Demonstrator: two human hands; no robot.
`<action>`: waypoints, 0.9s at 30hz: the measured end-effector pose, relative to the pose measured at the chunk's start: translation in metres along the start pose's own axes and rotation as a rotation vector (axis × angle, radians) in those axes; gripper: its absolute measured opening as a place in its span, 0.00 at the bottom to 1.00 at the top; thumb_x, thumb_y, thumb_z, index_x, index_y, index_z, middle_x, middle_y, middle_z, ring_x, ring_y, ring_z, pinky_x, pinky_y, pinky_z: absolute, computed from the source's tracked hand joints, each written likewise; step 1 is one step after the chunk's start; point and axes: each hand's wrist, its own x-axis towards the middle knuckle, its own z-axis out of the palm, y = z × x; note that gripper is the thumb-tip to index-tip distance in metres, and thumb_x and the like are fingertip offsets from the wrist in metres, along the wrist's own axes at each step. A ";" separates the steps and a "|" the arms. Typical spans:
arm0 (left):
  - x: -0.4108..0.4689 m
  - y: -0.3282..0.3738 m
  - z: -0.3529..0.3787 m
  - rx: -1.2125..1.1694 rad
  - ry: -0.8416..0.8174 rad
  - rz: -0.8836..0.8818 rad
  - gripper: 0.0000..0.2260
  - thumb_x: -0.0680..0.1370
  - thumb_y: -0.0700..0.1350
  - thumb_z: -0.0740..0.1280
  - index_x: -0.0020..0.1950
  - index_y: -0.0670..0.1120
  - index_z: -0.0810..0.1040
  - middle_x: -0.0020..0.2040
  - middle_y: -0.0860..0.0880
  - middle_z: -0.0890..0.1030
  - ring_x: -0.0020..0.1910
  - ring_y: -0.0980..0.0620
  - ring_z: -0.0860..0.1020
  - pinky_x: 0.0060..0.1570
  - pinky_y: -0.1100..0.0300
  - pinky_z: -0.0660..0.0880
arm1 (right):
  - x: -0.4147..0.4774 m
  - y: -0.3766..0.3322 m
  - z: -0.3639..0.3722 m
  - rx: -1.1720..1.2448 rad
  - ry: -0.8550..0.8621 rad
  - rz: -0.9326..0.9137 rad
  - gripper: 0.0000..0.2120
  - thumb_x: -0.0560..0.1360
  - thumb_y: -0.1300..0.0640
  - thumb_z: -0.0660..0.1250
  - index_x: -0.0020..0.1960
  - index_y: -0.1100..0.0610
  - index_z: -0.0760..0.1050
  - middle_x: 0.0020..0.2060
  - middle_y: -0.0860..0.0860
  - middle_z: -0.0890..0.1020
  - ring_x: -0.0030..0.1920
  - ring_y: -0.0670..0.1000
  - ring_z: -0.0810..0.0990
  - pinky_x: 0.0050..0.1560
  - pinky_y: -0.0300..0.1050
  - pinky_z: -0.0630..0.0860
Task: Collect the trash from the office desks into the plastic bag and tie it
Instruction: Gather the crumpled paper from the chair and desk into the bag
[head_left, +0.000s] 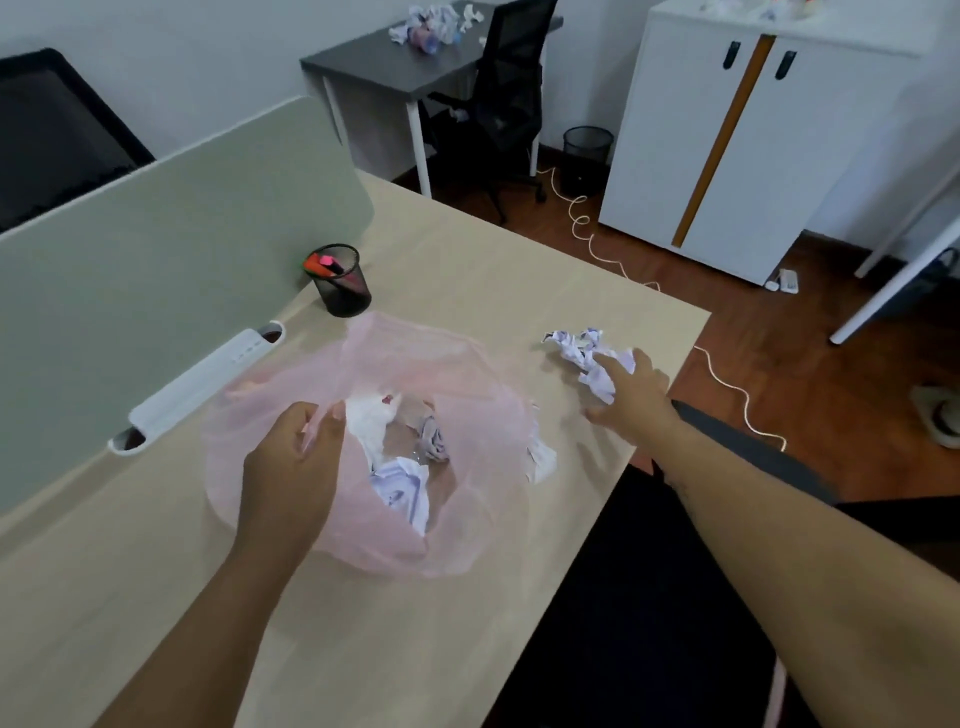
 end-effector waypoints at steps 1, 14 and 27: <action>0.001 0.000 0.002 0.011 -0.001 0.006 0.15 0.82 0.54 0.61 0.41 0.45 0.72 0.36 0.46 0.76 0.35 0.51 0.72 0.37 0.59 0.69 | 0.000 0.004 0.005 -0.010 0.000 -0.021 0.33 0.70 0.51 0.73 0.72 0.45 0.65 0.74 0.57 0.55 0.67 0.65 0.62 0.60 0.52 0.68; 0.003 0.002 0.003 -0.003 0.009 0.003 0.18 0.83 0.53 0.59 0.41 0.41 0.66 0.34 0.49 0.68 0.33 0.51 0.66 0.34 0.57 0.65 | -0.106 -0.119 -0.006 0.647 -0.060 -0.505 0.19 0.70 0.64 0.71 0.52 0.45 0.72 0.54 0.41 0.67 0.42 0.42 0.76 0.42 0.35 0.75; 0.002 -0.002 0.002 -0.002 0.037 -0.002 0.20 0.83 0.54 0.58 0.40 0.40 0.61 0.34 0.48 0.63 0.32 0.51 0.61 0.33 0.54 0.60 | -0.034 -0.066 0.037 0.172 -0.319 -0.185 0.44 0.70 0.50 0.74 0.77 0.37 0.51 0.78 0.54 0.51 0.71 0.62 0.61 0.66 0.52 0.63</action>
